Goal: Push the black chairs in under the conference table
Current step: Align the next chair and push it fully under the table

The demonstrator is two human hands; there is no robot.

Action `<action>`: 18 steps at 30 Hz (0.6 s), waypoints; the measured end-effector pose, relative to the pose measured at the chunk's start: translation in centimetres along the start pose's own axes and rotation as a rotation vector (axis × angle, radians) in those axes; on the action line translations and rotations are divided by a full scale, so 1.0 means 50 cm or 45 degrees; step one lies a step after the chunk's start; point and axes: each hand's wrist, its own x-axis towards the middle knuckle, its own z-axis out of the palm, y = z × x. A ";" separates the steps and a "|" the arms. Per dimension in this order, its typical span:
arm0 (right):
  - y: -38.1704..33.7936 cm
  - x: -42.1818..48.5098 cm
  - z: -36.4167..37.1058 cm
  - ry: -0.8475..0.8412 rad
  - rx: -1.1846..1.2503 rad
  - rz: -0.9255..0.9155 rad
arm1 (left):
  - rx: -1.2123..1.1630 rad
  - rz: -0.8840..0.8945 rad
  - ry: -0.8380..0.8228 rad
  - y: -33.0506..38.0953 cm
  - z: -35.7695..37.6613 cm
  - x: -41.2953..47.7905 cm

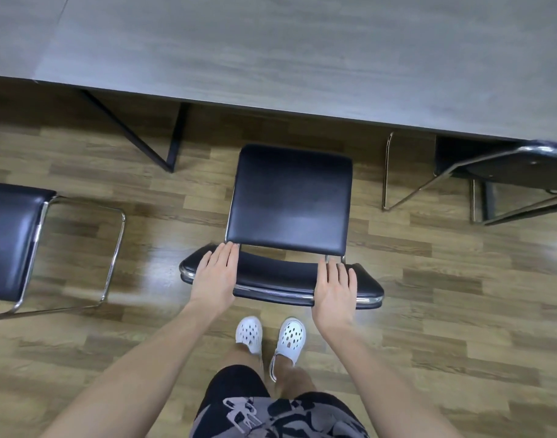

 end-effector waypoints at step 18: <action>-0.017 0.141 -0.074 0.011 -0.022 0.058 | -0.014 0.017 0.004 -0.023 -0.089 0.143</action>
